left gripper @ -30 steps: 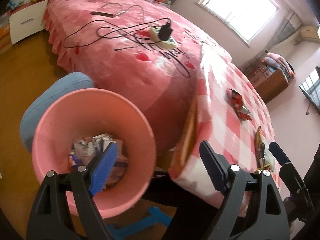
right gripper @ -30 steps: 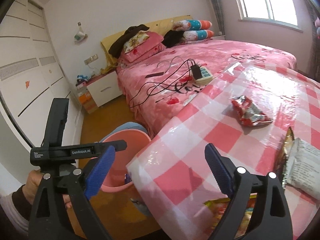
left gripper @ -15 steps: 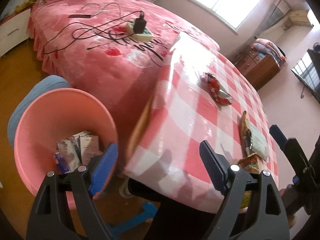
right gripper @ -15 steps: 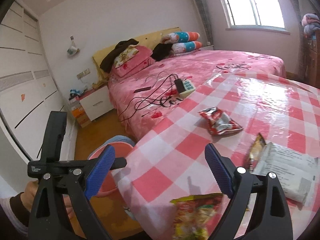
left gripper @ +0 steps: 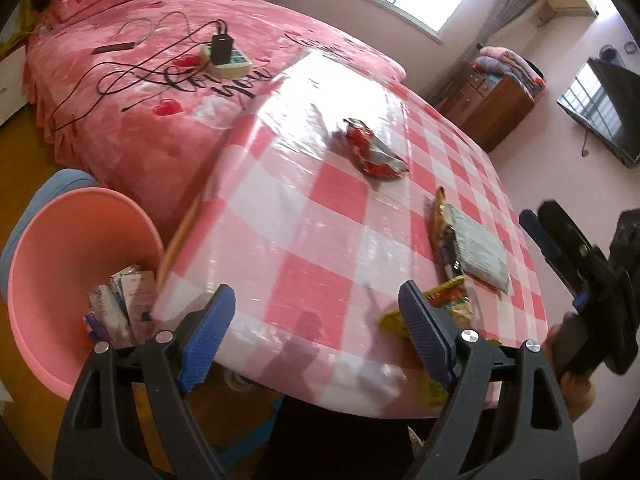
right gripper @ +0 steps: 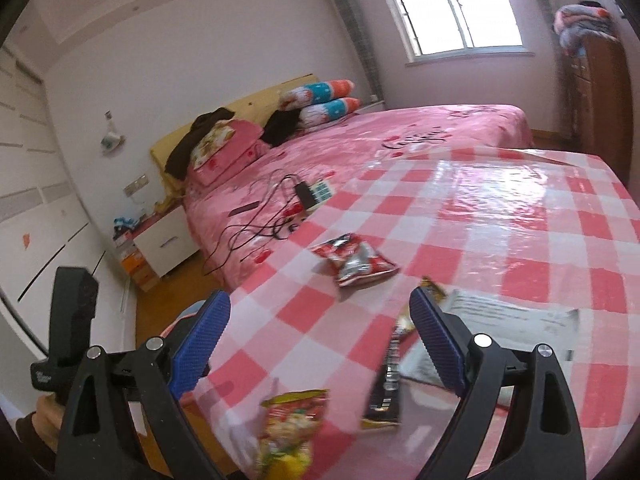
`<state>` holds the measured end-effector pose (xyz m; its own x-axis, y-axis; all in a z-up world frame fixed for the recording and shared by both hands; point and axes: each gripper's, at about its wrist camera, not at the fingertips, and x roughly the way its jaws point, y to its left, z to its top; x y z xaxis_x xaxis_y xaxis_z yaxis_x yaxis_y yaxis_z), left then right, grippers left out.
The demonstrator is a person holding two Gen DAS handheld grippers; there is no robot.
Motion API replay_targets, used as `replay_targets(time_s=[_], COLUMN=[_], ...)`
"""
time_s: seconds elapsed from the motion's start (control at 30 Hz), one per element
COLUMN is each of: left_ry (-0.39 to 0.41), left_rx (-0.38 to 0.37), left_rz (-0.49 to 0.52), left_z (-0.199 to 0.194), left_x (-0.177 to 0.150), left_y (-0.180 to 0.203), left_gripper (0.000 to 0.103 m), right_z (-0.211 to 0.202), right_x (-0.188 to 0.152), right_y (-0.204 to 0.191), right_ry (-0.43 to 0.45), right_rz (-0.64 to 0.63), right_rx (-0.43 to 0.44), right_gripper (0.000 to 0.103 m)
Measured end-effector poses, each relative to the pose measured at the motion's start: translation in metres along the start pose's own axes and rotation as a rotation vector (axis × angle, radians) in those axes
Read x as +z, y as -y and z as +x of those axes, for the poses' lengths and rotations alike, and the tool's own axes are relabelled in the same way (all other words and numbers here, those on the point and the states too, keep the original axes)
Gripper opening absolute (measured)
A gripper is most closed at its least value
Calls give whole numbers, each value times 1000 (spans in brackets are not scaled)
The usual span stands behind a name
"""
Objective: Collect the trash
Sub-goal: 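Move both empty tools back over the table trash, then grasp the red snack wrapper with the left tool while the right grasps the coffee sachet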
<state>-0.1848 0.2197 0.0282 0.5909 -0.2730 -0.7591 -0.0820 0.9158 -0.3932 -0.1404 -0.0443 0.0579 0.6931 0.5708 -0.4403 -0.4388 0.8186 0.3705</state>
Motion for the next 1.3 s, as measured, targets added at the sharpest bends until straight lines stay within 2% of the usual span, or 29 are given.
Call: replay_targets(time_s=[0.27,0.4,0.6,0.8,1.1,1.3], left_ry=[-51,-48,-46,-61,-54,-49], left_rx=[-44,-58,-94,-99,-45,-8], left_rz=[51,73,33,-34,-89,-96], left_z=[5,6,20,57,112,137], left_x=[-8,-2,29,64,108,126], left_y=[33,49,58,63,63,59], left_gripper=[84,84,84,84,84,84], right_z=[-8,-4,8,20,37,46], right_x=[3,2,-5,-11,-14,-13], right_y=[42,58,73,76,75,64], right_ry=[4,-20,-83,-120,-158,-171], right_rz=[54,79,111,125,158,124], right_rx=[-78,-97,-71,-48,47,64], right_gripper=[90,90,90,90,61,50])
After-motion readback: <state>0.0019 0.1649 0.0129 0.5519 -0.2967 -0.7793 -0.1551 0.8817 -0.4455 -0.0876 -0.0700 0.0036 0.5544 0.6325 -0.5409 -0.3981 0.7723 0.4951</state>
